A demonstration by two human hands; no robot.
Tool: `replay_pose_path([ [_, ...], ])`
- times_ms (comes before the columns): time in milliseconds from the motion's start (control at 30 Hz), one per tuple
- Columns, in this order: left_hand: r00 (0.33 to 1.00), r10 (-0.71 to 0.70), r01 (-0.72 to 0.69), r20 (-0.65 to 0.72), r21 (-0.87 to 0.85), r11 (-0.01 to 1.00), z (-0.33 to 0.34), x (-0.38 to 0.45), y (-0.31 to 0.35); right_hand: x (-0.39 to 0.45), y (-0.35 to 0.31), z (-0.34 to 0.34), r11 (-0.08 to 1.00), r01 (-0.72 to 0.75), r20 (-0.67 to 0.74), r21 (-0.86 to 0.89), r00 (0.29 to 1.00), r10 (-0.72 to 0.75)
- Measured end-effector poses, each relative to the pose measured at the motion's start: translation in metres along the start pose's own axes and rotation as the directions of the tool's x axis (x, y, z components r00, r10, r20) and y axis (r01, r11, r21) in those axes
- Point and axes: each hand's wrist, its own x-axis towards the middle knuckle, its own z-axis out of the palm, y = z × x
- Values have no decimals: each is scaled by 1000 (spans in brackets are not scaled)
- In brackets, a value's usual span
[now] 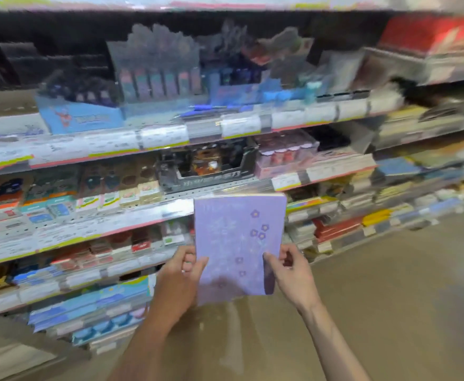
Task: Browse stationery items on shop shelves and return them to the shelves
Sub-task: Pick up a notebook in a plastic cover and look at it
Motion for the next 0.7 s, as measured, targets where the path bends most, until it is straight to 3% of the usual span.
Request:
replay_pose_path([
  [100,990,117,-109,76,-108,988,37,13,45,15,-16,-49,997,64,-101,44,993,-60],
  [333,946,282,-283,157,-21,959,126,56,134,66,-31,-149,991,110,-299,69,950,-85],
  [700,901,349,-320,256,-150,936,330,144,215,172,-11,-306,996,85,-526,6,848,-69],
])
